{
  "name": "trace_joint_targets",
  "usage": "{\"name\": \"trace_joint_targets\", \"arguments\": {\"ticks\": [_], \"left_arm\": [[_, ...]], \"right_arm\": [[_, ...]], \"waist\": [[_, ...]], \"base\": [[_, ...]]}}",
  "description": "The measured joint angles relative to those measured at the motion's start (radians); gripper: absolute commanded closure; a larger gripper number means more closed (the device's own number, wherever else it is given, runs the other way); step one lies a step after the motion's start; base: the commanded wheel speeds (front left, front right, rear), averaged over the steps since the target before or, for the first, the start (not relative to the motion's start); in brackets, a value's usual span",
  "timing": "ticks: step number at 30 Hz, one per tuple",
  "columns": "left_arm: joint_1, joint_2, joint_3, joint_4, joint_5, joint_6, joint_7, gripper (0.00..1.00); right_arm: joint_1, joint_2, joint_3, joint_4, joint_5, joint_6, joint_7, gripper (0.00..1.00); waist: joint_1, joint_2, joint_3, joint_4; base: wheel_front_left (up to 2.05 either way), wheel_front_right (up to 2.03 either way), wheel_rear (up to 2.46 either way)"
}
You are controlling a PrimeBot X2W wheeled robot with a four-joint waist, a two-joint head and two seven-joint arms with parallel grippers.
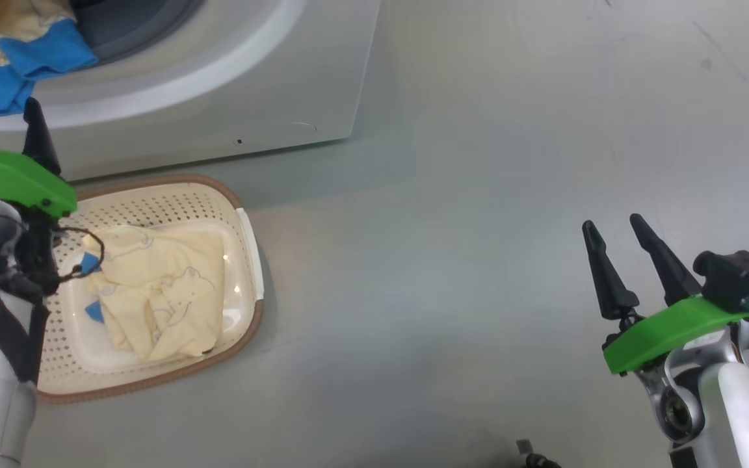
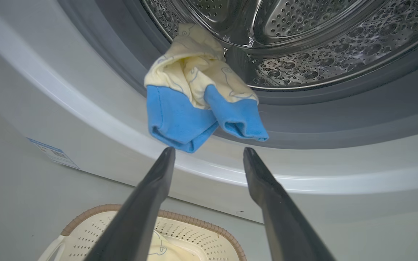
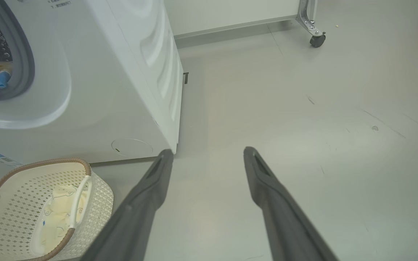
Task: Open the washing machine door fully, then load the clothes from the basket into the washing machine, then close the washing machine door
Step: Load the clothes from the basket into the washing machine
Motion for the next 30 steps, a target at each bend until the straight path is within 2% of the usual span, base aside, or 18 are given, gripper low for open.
{"name": "trace_joint_targets", "arguments": {"ticks": [12,16,23,24,25,26,30], "left_arm": [[-0.161,-0.011,0.12,0.139,-0.152,-0.095,-0.012,0.0],[-0.18,-0.011,0.121,0.17,-0.154,-0.114,-0.024,0.0],[-0.207,-0.007,0.124,0.216,-0.158,-0.123,-0.063,0.0],[-0.215,-0.009,0.125,0.224,-0.158,-0.126,-0.07,0.05],[-0.223,-0.009,0.125,0.231,-0.158,-0.134,-0.078,0.5],[-0.236,-0.009,0.124,0.245,-0.158,-0.145,-0.08,1.0],[-0.242,-0.013,0.112,0.276,-0.158,-0.158,-0.079,1.0]], "right_arm": [[-0.057,0.0,0.03,0.058,0.027,0.0,-0.034,0.0],[-0.059,0.0,0.033,0.065,0.028,0.0,-0.041,0.0],[-0.074,0.0,0.053,0.068,0.047,0.0,-0.041,0.0],[-0.077,0.0,0.055,0.068,0.049,0.0,-0.041,0.0],[-0.079,0.0,0.056,0.068,0.052,0.0,-0.041,0.0],[-0.079,0.0,0.058,0.07,0.053,0.0,-0.041,0.0],[-0.079,0.0,0.057,0.075,0.053,0.0,-0.041,0.0]], "waist": [[-0.0001,0.0,0.105,-0.057],[-0.0002,0.0,0.113,-0.059],[-0.0002,0.0,0.126,-0.067],[-0.0002,0.0,0.128,-0.067],[-0.0002,0.0,0.131,-0.068],[-0.0002,0.0,0.133,-0.068],[-0.0002,0.0,0.133,-0.061]], "base": [[0.0,0.0,0.0],[0.0,0.0,0.0],[0.0,0.0,0.0],[0.0,0.0,0.0],[0.0,0.0,0.0],[0.0,0.0,0.0],[0.0,0.0,0.0]]}}
